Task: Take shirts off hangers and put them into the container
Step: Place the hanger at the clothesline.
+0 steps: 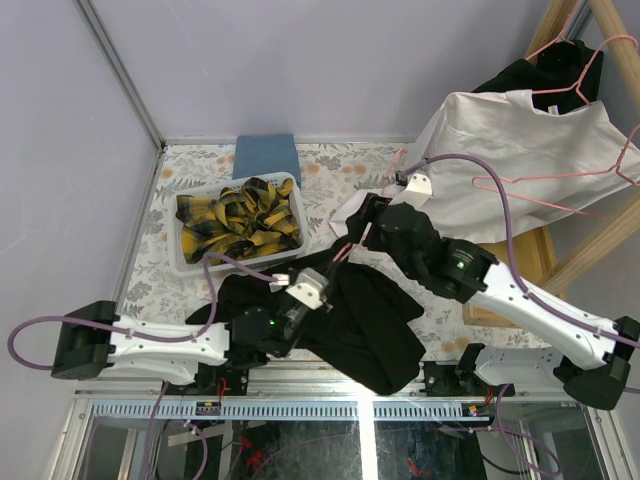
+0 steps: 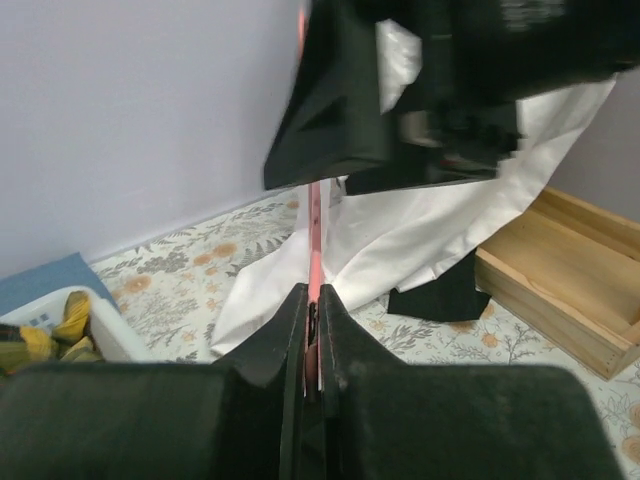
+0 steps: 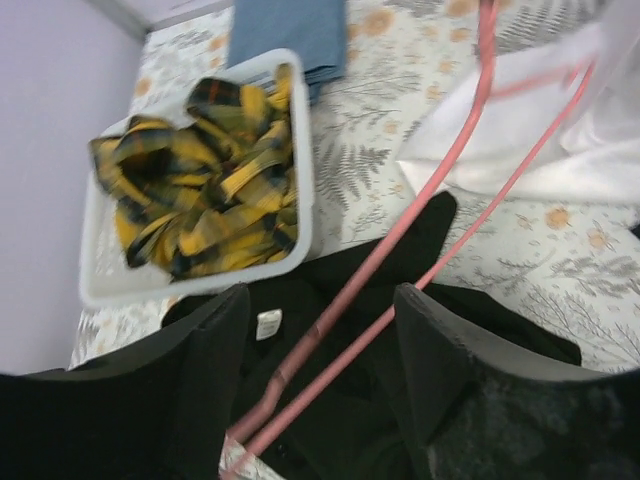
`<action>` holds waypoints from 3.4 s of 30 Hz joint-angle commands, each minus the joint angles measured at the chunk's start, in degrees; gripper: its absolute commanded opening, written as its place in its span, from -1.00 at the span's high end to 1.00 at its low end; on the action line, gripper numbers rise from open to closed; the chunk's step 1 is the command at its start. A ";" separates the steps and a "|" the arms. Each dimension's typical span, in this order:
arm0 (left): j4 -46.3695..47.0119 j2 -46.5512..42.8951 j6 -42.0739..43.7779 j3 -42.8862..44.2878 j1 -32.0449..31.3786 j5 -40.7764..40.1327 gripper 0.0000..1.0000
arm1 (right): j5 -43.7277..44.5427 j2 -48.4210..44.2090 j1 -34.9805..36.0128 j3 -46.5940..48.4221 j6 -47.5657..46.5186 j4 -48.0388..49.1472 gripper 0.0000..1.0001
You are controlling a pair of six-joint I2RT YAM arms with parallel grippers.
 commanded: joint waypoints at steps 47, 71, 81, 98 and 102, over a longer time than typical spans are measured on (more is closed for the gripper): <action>-52.31 -42.98 -31.40 -2.94 3.32 18.66 0.67 | -12.55 -12.02 -7.22 -25.28 -14.33 36.07 0.98; -82.05 -34.57 -52.61 13.77 3.28 16.39 0.27 | -18.23 -12.67 -7.22 -16.39 -30.49 29.44 1.00; -86.37 -31.45 -52.19 16.61 3.22 19.07 0.86 | -17.79 -11.79 -7.22 -15.81 -31.78 28.73 1.00; -77.76 -36.69 -43.09 16.52 3.28 15.64 0.99 | -26.35 -21.02 -7.18 -14.01 -28.89 18.14 -0.73; -74.34 -37.34 -40.02 17.44 3.25 15.21 0.99 | -32.29 -28.57 -7.18 -18.52 -32.52 17.68 -0.75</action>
